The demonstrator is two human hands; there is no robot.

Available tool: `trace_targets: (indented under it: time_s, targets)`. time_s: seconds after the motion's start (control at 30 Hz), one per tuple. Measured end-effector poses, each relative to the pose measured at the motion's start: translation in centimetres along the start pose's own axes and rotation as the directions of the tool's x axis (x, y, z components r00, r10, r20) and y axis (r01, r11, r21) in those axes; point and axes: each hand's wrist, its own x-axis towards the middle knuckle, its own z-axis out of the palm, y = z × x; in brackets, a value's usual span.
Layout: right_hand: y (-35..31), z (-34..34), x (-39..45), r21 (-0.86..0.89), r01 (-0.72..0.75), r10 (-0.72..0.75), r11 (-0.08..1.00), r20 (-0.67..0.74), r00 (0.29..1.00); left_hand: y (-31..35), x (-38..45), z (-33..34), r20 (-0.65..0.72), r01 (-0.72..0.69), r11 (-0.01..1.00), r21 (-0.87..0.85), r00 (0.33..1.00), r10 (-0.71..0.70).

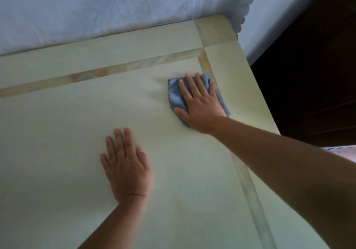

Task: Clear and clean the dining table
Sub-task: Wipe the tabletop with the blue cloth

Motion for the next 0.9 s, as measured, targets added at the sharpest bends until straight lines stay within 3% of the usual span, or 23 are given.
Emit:
trace_targets:
  time_s: [0.1,0.17,0.27,0.37,0.47,0.57,0.63,0.7,0.8,0.9]
  targets:
    - [3.8,-0.5,1.6,-0.102,0.278,-0.275,0.955,0.043,0.960,0.1,0.0,-0.1,-0.002,0.005,1.000,-0.002,1.000,-0.005]
    - [4.8,-0.5,2.2,-0.130,0.300,-0.297,0.945,0.049,0.954,0.0,-0.1,0.0,-0.006,0.002,1.000,0.003,1.000,-0.002]
    - [4.3,-0.4,1.9,-0.057,0.078,-0.079,0.995,-0.007,0.997,-0.1,-0.1,-0.1,0.009,-0.003,1.000,0.005,1.000,0.003]
    - [3.3,-0.2,0.2,0.041,-0.218,0.219,0.975,-0.017,0.976,0.1,-0.2,-0.4,0.022,-0.001,1.000,0.009,1.000,0.000]
    - [2.2,0.7,-3.8,0.039,-0.303,0.305,0.952,-0.036,0.952,0.3,-0.3,-0.4,0.029,0.003,1.000,0.007,1.000,-0.003]
    - [3.5,0.7,-8.1,-0.012,-0.025,0.025,1.000,0.004,1.000,0.3,-0.4,-0.4,0.056,0.007,1.000,0.009,0.998,-0.007]
    - [5.9,0.3,-9.2,-0.079,0.236,-0.231,0.969,0.062,0.971,0.3,-0.5,-0.4,0.054,0.007,1.000,0.002,0.999,-0.007]
    - [7.7,0.3,-9.3,-0.115,0.351,-0.341,0.929,0.095,0.935,0.3,-0.8,-0.3,0.046,0.016,1.000,-0.012,0.999,-0.016]
    - [7.4,0.4,-8.8,-0.091,0.225,-0.223,0.970,0.039,0.974,0.2,-0.4,-0.3,0.035,0.012,1.000,-0.002,0.999,-0.012]
    - [5.2,0.8,-9.6,0.012,-0.096,0.097,0.995,-0.034,0.995,0.3,-0.5,-0.1,0.025,0.013,1.000,-0.007,1.000,-0.013]
